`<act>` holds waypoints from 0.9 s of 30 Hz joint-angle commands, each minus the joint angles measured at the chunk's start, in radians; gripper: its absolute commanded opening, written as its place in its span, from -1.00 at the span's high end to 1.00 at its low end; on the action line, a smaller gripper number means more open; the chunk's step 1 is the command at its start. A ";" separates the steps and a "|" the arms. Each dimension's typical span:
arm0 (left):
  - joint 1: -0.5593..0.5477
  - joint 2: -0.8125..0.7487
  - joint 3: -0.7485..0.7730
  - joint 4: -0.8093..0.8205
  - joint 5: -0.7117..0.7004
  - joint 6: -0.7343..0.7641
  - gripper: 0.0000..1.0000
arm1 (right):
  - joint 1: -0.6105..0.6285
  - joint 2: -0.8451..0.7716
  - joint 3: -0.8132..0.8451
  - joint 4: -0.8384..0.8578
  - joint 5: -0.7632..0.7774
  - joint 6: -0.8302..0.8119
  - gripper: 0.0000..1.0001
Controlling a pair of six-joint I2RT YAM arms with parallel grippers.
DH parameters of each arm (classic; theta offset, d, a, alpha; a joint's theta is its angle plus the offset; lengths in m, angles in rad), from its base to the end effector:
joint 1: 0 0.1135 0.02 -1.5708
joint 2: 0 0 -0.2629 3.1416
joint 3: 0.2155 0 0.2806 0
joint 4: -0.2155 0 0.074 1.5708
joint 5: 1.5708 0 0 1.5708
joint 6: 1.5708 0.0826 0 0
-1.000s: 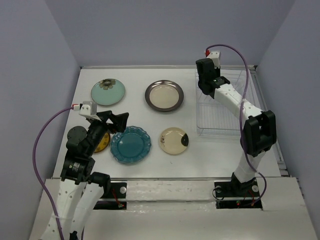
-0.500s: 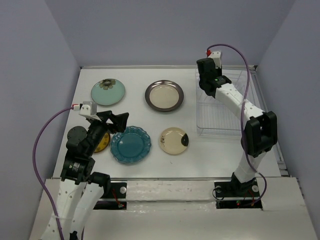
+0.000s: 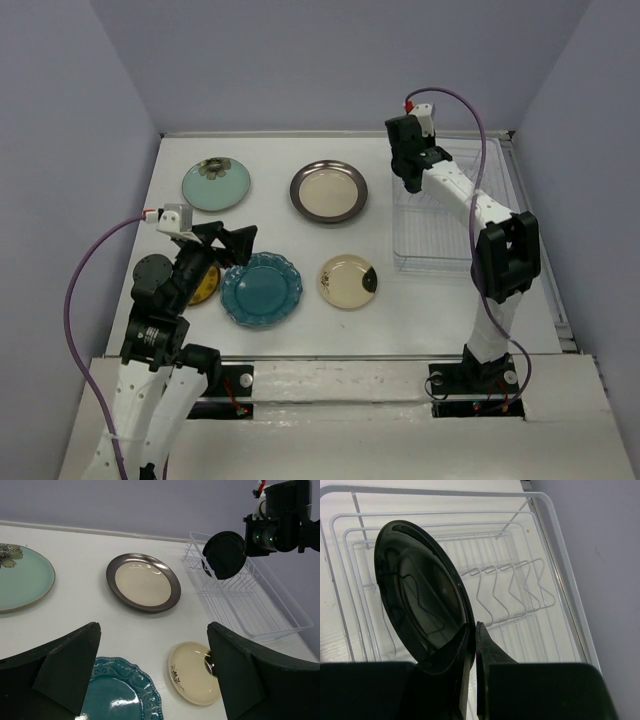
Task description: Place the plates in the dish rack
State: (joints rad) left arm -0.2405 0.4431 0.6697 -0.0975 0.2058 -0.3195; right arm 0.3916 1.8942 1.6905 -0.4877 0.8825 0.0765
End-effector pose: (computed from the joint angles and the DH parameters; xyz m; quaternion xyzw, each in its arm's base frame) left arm 0.1802 -0.0616 0.3662 0.0512 0.6591 -0.2717 0.6994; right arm 0.4694 0.1248 0.2854 0.0512 0.8366 -0.2867 0.4640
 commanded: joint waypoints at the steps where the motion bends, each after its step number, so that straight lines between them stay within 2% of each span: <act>1: 0.000 -0.012 0.018 0.030 0.009 0.003 -0.98 | -0.005 0.029 0.058 -0.012 0.006 0.017 0.48; 2: 0.000 -0.011 0.018 0.028 0.009 0.003 -0.98 | -0.005 0.023 0.057 -0.014 0.000 0.022 0.28; 3: 0.000 -0.009 0.018 0.030 0.009 0.003 -0.98 | -0.005 0.004 0.055 -0.012 -0.007 0.029 -0.11; 5: 0.000 -0.007 0.018 0.031 0.010 0.003 -0.98 | -0.005 -0.027 0.048 -0.012 -0.037 0.038 -0.29; 9: 0.000 -0.004 0.016 0.036 0.014 0.002 -0.98 | -0.005 -0.150 0.002 -0.003 -0.200 0.094 -0.32; 10: 0.000 -0.003 0.016 0.039 0.020 -0.001 -0.98 | 0.006 -0.206 -0.035 0.007 -0.293 0.101 -0.32; 12: 0.001 0.006 0.001 0.050 0.036 -0.009 -0.98 | 0.016 -0.262 -0.086 0.041 -0.379 0.121 -0.32; 13: 0.001 0.026 -0.008 0.062 0.073 -0.021 -0.98 | 0.029 -0.320 -0.150 0.084 -0.457 0.129 -0.32; 20: 0.000 0.239 -0.027 0.064 0.254 -0.087 -0.93 | 0.049 -0.555 -0.438 0.277 -0.736 0.242 -0.30; 21: -0.003 0.287 -0.038 0.082 0.265 -0.108 -0.87 | 0.049 -0.616 -0.513 0.325 -0.764 0.268 -0.30; 24: -0.029 0.336 -0.065 0.123 0.317 -0.153 -0.72 | 0.049 -0.713 -0.603 0.373 -0.855 0.296 -0.29; 27: -0.095 0.356 -0.065 0.130 0.226 -0.173 -0.55 | 0.049 -0.788 -0.701 0.411 -0.907 0.307 -0.29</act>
State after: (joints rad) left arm -0.2703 0.8043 0.6037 -0.0299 0.4267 -0.4332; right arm 0.4381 1.2072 1.0710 -0.2310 0.1253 0.3336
